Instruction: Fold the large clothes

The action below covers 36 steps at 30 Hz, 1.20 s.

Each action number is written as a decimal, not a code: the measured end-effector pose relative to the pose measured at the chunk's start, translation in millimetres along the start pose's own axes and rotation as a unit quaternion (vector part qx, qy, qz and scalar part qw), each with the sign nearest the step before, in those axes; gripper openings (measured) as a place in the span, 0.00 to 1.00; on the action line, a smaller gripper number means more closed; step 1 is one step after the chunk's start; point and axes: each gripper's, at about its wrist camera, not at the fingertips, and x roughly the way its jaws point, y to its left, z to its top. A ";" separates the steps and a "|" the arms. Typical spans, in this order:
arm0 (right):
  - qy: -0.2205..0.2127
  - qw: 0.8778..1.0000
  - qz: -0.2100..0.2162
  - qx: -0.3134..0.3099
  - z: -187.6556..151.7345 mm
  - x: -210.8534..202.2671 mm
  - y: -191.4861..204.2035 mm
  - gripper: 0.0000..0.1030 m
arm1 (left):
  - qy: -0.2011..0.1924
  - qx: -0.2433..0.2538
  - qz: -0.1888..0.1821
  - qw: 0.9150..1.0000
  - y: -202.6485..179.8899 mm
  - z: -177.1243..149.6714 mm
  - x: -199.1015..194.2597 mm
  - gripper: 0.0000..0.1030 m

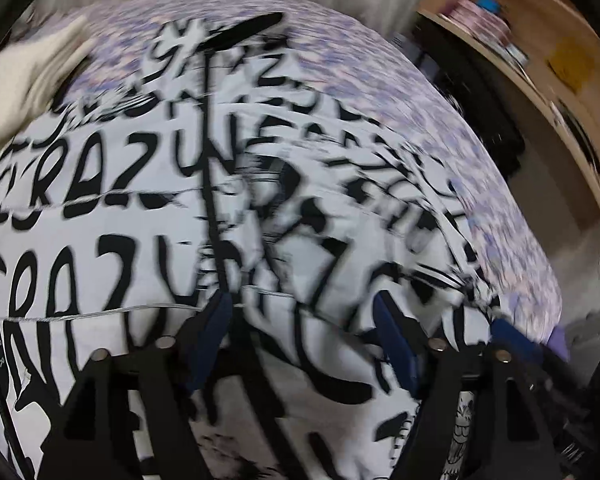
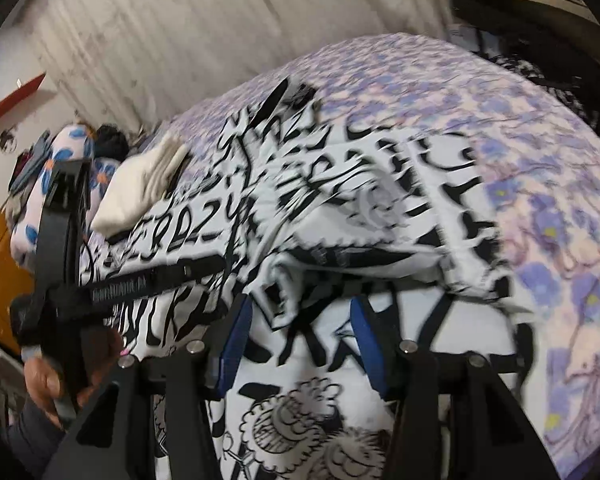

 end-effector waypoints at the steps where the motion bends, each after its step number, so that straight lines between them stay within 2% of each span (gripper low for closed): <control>1: -0.005 1.000 -0.002 0.004 1.9 -2.7 -2.5 0.50 | 0.000 0.009 0.002 1.000 -8.6 -0.3 1.0 0.73; 3: -0.013 1.000 -0.001 0.014 4.0 -8.9 -9.0 0.50 | 0.003 0.027 0.011 1.000 -26.2 3.2 6.9 0.73; 6: -0.018 1.000 -0.002 0.019 2.7 -15.4 -16.1 0.50 | 0.001 0.026 0.037 0.999 -45.6 18.8 17.6 0.73; 10: -0.016 1.000 -0.002 0.024 -2.1 -15.4 -23.0 0.50 | -0.011 0.034 0.091 0.995 -60.9 41.0 33.6 0.73; 13: -0.011 0.999 0.000 0.033 -6.9 -12.2 -28.7 0.50 | 0.017 0.033 0.115 0.993 -65.8 51.7 60.4 0.75; 16: -0.005 0.999 0.006 0.041 -11.5 -9.2 -32.6 0.50 | 0.039 0.029 0.124 0.991 -65.9 53.3 79.3 0.77; 22: 0.002 0.999 0.003 0.043 -17.1 -6.6 -34.0 0.50 | 0.069 0.058 0.161 0.983 -78.9 54.9 96.0 0.80; 23: 0.002 0.999 0.003 0.046 -17.6 -6.3 -34.9 0.50 | 0.069 0.070 0.162 0.982 -79.8 54.6 96.8 0.78; 24: 0.003 0.999 0.002 0.050 -18.1 -6.2 -36.1 0.50 | 0.070 0.083 0.157 0.982 -80.3 53.7 97.1 0.69; 25: 0.003 0.999 0.002 0.054 -18.4 -6.4 -37.4 0.50 | 0.075 0.096 0.145 0.982 -81.0 52.8 98.1 0.45; 26: 0.003 0.998 0.003 0.059 -19.0 -6.7 -38.9 0.50 | 0.083 0.105 0.137 0.982 -78.1 52.2 96.9 0.27; 27: 0.002 0.998 0.005 0.063 -19.5 -7.3 -39.8 0.50 | 0.079 0.105 0.132 0.982 -75.7 52.8 91.9 0.22; 28: 0.002 0.998 0.004 0.064 -19.5 -7.9 -39.8 0.50 | 0.070 0.109 0.130 0.983 -74.3 54.1 84.8 0.13; 31: -0.001 0.998 0.000 0.058 -19.8 -10.0 -37.8 0.50 | 0.014 0.120 0.118 0.986 -64.6 66.4 42.3 0.11; 35: -0.010 0.999 0.000 0.045 -18.7 -13.1 -30.6 0.50 | -0.081 0.091 0.088 0.989 -25.8 73.3 -27.0 0.11; 36: -0.010 0.999 -0.001 0.042 -18.3 -12.6 -28.6 0.50 | -0.092 0.080 0.085 0.989 -14.1 69.7 -35.7 0.12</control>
